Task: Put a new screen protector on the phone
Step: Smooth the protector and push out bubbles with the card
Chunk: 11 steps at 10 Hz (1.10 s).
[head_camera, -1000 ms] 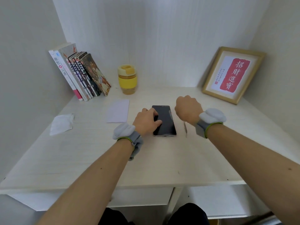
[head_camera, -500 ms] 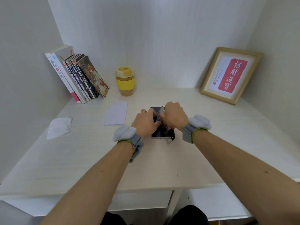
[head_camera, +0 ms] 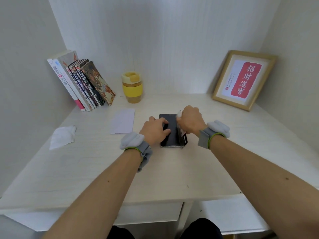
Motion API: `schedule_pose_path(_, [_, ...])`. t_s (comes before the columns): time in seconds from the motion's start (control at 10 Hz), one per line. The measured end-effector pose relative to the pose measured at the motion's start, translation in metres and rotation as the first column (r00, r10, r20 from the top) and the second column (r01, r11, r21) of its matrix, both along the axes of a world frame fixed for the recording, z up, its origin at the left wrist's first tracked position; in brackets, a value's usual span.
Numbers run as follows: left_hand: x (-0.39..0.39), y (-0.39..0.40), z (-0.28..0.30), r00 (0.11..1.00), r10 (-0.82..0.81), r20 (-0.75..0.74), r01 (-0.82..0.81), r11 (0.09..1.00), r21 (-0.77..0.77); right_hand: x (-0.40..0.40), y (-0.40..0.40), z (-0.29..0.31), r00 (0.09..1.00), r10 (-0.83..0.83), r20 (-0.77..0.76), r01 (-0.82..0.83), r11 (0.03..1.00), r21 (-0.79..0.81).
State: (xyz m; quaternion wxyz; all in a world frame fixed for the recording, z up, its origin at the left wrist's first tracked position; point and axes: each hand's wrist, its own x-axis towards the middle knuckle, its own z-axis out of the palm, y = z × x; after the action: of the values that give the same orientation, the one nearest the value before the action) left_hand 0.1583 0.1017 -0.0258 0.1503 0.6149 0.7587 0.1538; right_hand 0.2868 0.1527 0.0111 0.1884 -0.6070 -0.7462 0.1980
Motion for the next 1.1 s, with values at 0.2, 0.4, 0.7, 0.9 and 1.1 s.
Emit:
schedule_pose_path(0.2, [0.0, -0.001, 0.001, 1.0, -0.001, 0.004, 0.001, 1.0, 0.006, -0.003, 0.0, -0.007, 0.999, 0.034, -0.036, -0.036, 0.998, -0.047])
schedule_pose_path(0.4, [-0.001, -0.001, 0.001, 1.0, -0.015, 0.003, 0.015, 1.0, 0.006, 0.007, 0.005, -0.008, 0.998, -0.019, -0.067, 0.017, 0.999, -0.029])
schedule_pose_path(0.7, [-0.002, -0.002, 0.002, 1.0, -0.018, 0.008, 0.018, 1.0, -0.005, 0.0, 0.004, -0.01, 0.994, -0.016, -0.112, 0.009, 0.998, -0.066])
schedule_pose_path(0.9, [-0.001, -0.002, 0.003, 1.0, -0.018, 0.006, 0.018, 1.0, -0.003, 0.006, 0.01, -0.009, 0.996, -0.034, -0.082, 0.03, 0.999, -0.045])
schedule_pose_path(1.1, [-0.001, -0.001, 0.002, 1.0, -0.018, 0.009, 0.018, 1.0, -0.002, -0.003, 0.004, -0.01, 0.993, 0.097, 0.073, -0.102, 0.992, 0.069])
